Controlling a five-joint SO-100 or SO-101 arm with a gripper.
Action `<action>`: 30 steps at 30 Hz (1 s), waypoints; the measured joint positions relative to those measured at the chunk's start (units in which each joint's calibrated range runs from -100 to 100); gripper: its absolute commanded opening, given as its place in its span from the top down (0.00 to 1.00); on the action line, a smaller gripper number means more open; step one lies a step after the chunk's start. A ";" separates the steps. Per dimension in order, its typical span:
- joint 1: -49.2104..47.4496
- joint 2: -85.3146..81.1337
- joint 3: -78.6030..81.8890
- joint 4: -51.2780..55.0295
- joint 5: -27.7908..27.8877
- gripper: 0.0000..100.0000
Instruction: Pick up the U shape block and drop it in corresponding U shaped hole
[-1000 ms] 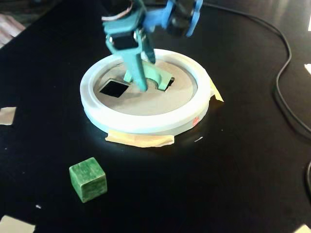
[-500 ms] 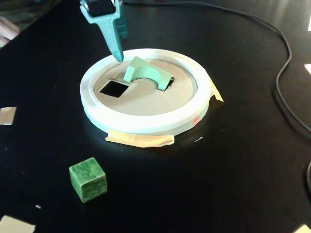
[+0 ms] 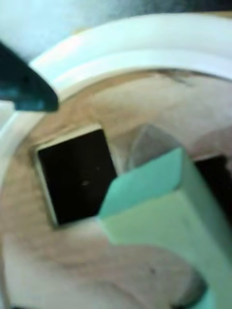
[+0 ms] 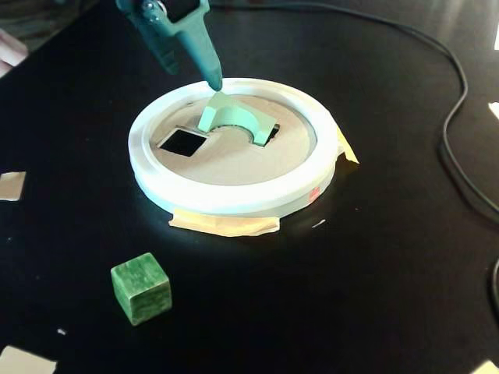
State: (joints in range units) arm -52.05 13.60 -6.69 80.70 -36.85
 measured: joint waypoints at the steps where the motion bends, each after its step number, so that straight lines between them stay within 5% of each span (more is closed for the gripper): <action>1: 0.00 0.00 0.00 0.00 0.44 0.31; 7: 0.00 0.00 0.00 -1.07 2.88 0.30; 16: 3.50 -0.98 10.25 -18.23 3.81 0.00; 30: 4.40 -12.48 32.02 -38.22 4.15 0.00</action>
State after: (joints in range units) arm -47.65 1.11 25.33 42.48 -32.70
